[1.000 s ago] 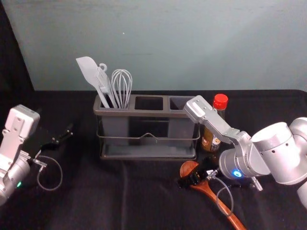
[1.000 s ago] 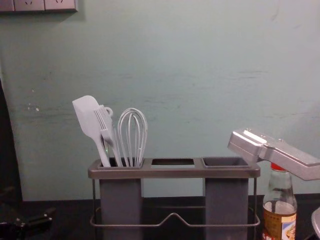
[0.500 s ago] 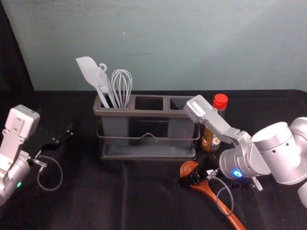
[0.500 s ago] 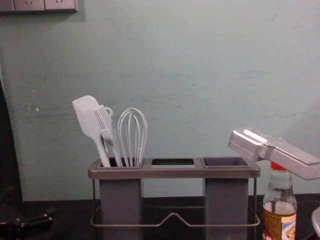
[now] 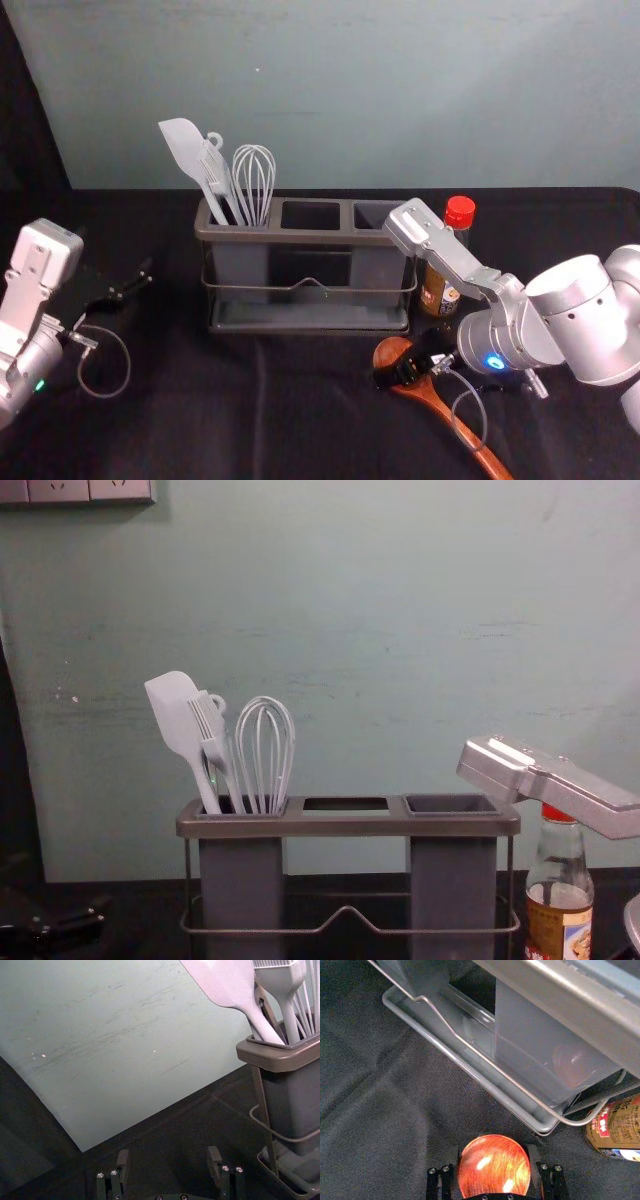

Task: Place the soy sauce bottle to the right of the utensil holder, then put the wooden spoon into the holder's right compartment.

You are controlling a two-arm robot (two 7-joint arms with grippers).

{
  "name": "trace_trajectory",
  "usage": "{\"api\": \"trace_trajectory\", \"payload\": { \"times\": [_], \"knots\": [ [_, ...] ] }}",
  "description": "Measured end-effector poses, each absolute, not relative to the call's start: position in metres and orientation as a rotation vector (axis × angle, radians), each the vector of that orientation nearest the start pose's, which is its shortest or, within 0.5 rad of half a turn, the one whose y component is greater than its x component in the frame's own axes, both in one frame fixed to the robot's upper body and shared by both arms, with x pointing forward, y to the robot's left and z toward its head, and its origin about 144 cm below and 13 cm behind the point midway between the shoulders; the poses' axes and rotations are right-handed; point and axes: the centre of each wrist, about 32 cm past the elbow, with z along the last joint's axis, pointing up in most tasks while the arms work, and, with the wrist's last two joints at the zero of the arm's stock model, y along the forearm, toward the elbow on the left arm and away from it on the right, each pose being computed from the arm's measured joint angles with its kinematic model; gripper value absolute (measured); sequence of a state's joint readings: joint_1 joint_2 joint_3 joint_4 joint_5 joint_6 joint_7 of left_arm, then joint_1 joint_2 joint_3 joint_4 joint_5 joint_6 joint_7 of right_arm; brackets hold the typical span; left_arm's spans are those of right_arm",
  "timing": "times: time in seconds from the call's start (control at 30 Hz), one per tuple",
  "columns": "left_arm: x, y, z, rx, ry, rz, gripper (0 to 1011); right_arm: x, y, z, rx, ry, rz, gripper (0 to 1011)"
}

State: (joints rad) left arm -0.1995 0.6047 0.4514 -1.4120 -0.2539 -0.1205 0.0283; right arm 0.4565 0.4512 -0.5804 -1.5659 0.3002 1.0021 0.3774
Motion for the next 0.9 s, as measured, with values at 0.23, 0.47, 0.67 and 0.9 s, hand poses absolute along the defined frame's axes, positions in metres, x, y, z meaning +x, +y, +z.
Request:
{"api": "trace_trajectory", "payload": {
  "times": [0.23, 0.47, 0.67, 0.9],
  "knots": [
    [0.489, 0.310, 1.140, 0.304, -0.285, 1.248, 1011, 0.530, -0.200, 1.240, -0.838, 0.358, -0.804, 830],
    [0.489, 0.310, 1.140, 0.304, -0.285, 1.248, 1011, 0.529, -0.201, 1.240, -0.836, 0.354, -0.800, 830],
    [0.489, 0.310, 1.140, 0.304, -0.285, 1.248, 1011, 0.524, -0.206, 1.244, -0.796, 0.327, -0.793, 830],
    [0.489, 0.310, 1.140, 0.304, -0.285, 1.248, 1011, 0.512, -0.225, 1.269, -0.651, 0.281, -0.761, 830]
  ]
}}
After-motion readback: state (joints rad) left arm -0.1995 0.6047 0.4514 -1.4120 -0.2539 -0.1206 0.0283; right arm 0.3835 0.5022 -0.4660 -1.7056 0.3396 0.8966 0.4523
